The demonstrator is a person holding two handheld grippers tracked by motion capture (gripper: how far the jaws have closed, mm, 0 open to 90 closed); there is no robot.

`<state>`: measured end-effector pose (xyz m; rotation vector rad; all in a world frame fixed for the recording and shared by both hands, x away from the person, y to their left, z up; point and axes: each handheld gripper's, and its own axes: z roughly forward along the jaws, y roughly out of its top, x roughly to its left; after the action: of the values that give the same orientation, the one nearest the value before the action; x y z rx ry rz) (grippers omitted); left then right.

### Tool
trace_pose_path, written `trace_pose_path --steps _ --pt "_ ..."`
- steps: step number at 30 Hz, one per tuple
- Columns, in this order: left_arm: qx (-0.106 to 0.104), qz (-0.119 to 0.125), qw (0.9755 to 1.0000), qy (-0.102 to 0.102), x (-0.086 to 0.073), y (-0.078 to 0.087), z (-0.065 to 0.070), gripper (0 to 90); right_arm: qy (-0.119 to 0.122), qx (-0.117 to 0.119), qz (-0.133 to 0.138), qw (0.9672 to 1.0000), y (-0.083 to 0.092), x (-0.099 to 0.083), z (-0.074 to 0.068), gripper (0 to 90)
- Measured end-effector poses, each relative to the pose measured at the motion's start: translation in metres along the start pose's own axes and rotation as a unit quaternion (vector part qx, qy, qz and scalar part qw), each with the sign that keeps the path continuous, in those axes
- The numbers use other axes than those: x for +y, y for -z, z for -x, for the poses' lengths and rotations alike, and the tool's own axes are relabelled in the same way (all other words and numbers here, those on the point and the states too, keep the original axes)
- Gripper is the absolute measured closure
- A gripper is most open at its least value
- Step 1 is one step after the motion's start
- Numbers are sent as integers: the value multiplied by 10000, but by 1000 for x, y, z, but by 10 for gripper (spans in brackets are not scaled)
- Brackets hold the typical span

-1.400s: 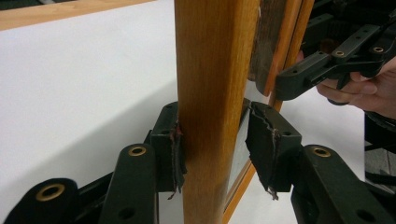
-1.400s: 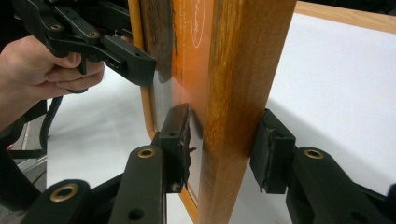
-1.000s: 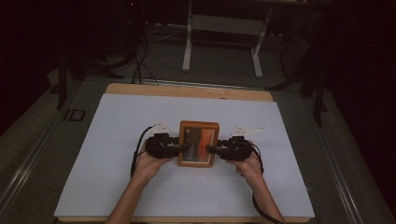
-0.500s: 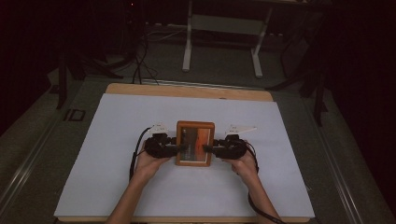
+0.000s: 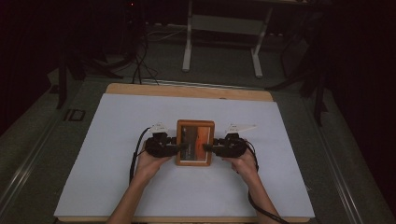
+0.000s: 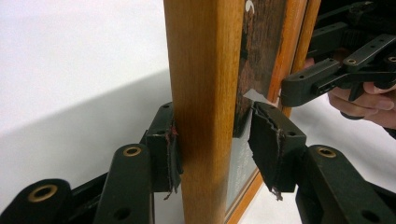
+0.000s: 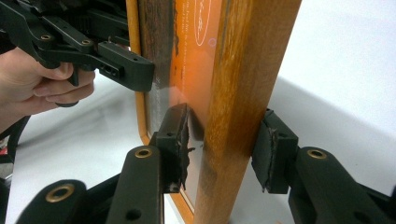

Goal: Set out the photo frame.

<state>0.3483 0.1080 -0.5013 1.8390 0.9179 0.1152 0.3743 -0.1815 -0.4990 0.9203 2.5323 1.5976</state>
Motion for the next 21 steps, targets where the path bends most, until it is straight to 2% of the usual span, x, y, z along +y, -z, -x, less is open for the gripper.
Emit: trace_pose_path --steps 6,9,13,16,18,21 --pt "13 -30 10000 21 0 0 0 534 25 -25 -49 10000 0 1 0 583" --pt "11 -51 10000 12 0 0 -2 477 10 -61 -32 10000 0 0 -1 523" --pt "29 9 9999 107 -1 3 -4 438 -35 -117 4 9999 3 -1 0 457" --pt "-29 -28 9999 122 -2 5 -4 459 -44 -181 -1 9998 4 -2 1 458" --pt "-110 -81 9999 86 -2 5 -3 518 -71 -266 9 9996 6 -3 2 481" --pt "-49 -131 9999 17 -2 5 -1 525 -85 -275 25 9996 8 -3 3 485"
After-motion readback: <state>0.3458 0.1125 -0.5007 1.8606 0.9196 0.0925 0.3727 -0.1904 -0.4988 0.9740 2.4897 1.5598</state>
